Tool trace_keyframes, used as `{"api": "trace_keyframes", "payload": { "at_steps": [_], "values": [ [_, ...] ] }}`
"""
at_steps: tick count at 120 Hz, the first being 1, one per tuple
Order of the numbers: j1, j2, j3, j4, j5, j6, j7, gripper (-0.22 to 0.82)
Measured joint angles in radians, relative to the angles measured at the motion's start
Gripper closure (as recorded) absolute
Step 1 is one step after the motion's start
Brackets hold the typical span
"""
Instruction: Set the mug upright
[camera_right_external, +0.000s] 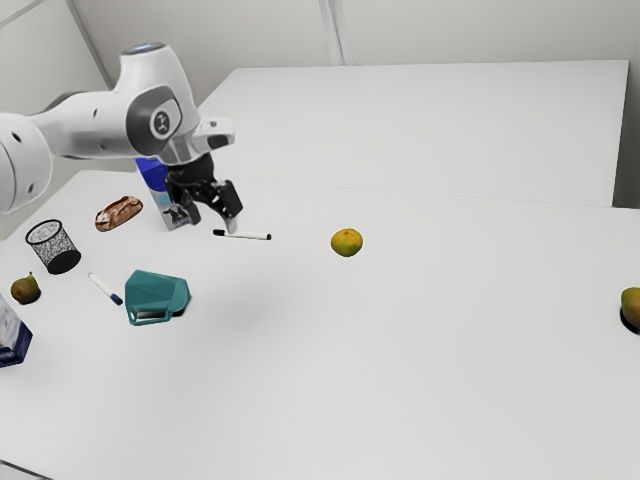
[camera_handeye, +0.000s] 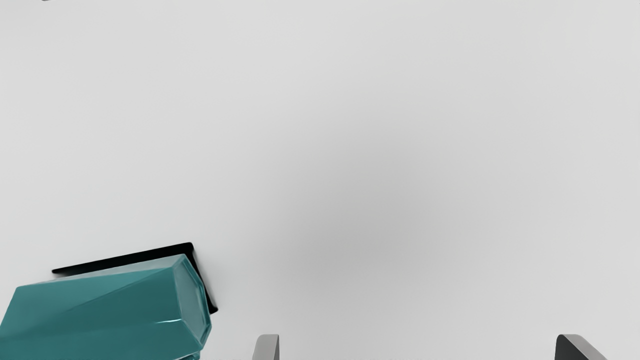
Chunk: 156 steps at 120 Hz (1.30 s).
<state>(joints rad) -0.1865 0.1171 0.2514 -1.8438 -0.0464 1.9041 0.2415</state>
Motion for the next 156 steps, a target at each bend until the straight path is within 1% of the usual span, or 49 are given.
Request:
{"api": "trace_keyframes", "payload": {
  "at_steps": [12, 17, 29, 58, 77, 87, 113, 156],
  "values": [
    [-0.008, -0.004, 0.018, -0.013, -0.003, 0.007, -0.002, 0.00],
    [-0.016, -0.008, 0.048, -0.014, -0.006, 0.008, 0.001, 0.00],
    [0.052, -0.003, 0.067, 0.001, -0.031, 0.006, 0.030, 0.00],
    [0.235, 0.107, 0.069, 0.034, -0.132, -0.003, 0.162, 0.00],
    [0.312, 0.138, 0.069, 0.036, -0.176, -0.019, 0.257, 0.00],
    [0.350, 0.168, 0.069, 0.063, -0.190, -0.040, 0.306, 0.00],
    [0.431, 0.267, 0.061, 0.167, -0.271, -0.124, 0.427, 0.00],
    [0.524, 0.370, 0.060, 0.189, -0.471, -0.244, 0.574, 0.00]
  ]
}}
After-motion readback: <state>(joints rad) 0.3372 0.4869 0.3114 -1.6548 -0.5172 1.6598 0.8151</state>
